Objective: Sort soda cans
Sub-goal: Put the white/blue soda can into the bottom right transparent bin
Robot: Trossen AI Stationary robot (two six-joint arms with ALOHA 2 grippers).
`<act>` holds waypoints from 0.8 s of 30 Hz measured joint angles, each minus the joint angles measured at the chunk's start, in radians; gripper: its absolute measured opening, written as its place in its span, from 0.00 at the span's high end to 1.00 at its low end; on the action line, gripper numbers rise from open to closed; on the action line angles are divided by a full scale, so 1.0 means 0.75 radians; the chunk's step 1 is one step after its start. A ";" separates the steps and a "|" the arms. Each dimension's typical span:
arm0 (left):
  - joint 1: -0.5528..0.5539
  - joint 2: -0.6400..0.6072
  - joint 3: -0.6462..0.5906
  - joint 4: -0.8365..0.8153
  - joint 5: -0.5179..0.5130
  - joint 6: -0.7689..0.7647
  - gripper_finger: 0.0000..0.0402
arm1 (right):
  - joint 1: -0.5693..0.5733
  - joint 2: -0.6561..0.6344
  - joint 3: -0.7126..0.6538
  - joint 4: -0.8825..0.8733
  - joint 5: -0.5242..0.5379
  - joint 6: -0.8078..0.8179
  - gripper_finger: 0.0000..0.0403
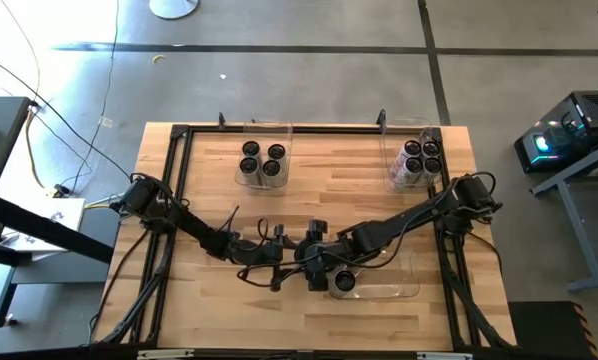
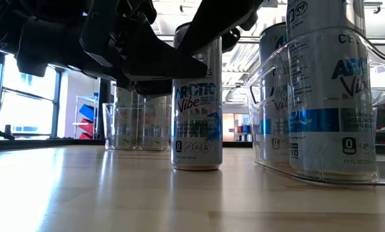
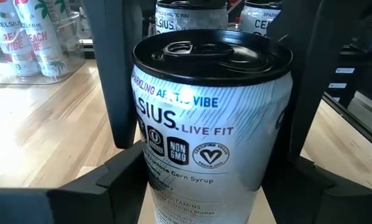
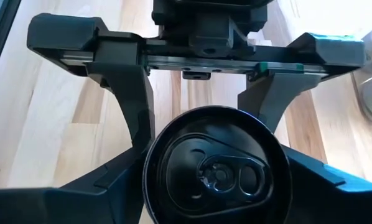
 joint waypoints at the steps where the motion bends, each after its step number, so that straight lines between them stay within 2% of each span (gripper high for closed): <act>1: 0.000 0.000 0.000 0.000 0.009 0.000 0.35 | 0.000 -0.001 0.000 -0.003 -0.001 0.004 0.34; 4: 0.001 0.000 -0.001 0.000 0.024 -0.006 0.30 | 0.001 -0.002 0.001 -0.003 0.006 0.018 0.40; 8: 0.000 0.007 -0.006 -0.047 0.045 -0.015 0.21 | 0.001 -0.002 0.029 -0.031 0.014 0.036 0.40; 11: 0.000 0.005 -0.005 -0.065 0.039 -0.020 0.16 | 0.002 -0.002 0.113 -0.141 0.043 0.051 0.40; 18: -0.010 0.001 -0.001 -0.094 -0.061 -0.054 0.14 | 0.062 -0.002 0.452 -0.615 0.284 0.088 0.40; 21: -0.023 0.005 -0.005 -0.133 -0.038 -0.070 0.14 | 0.111 -0.007 0.624 -0.803 0.448 0.088 0.40; 24: -0.020 0.003 -0.003 -0.139 -0.045 -0.096 0.14 | 0.166 -0.008 0.799 -1.095 0.601 0.174 0.40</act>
